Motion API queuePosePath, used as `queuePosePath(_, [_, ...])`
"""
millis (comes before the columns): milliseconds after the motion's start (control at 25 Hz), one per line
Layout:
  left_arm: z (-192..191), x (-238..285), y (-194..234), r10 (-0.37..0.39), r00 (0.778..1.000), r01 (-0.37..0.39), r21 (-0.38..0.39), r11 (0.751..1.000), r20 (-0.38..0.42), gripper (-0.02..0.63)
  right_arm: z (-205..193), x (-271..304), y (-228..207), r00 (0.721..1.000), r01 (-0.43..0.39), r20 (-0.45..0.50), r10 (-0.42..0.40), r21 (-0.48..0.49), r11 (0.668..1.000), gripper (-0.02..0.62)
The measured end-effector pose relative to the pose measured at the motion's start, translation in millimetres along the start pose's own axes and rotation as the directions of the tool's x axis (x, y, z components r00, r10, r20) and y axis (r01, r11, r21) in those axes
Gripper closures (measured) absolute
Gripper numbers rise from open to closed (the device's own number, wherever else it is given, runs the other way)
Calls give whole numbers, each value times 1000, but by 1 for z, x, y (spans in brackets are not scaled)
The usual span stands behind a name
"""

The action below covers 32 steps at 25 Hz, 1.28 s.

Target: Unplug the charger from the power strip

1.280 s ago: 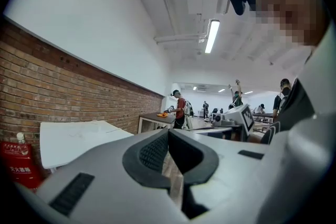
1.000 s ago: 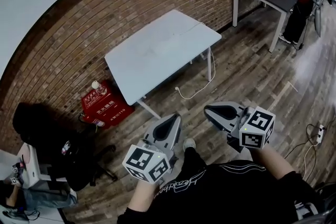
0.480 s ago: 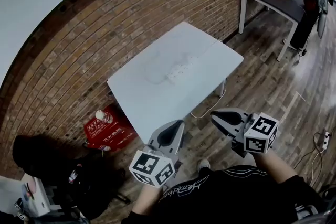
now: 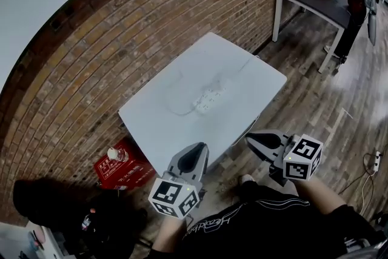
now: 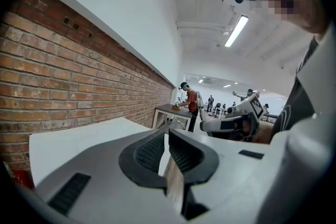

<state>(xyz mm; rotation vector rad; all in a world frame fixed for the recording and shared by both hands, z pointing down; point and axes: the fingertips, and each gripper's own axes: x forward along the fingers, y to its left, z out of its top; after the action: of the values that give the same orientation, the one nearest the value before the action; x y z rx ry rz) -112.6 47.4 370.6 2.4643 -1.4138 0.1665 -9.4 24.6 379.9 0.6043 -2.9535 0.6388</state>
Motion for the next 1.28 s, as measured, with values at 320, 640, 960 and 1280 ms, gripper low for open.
queuePosePath(320, [6,59,55,74,996,-74,-1,997,-50,600,23,42,-71,999,-42,-20,42,18,999,598])
queuePosePath(640, [6,131,112,146,982,-146,13,989,-118,565,48,75,-150,994,-88,-56,90,28,996,597])
queuePosePath(960, [-44,180,157,130,951,-113,73,991,-282,401,34,96,-204,994,-66,-82,75,109,992,597])
queuePosePath(1280, [-89,216,205,76,916,-52,71,996,-393,345,12,126,-241,989,-10,-147,25,102,995,597])
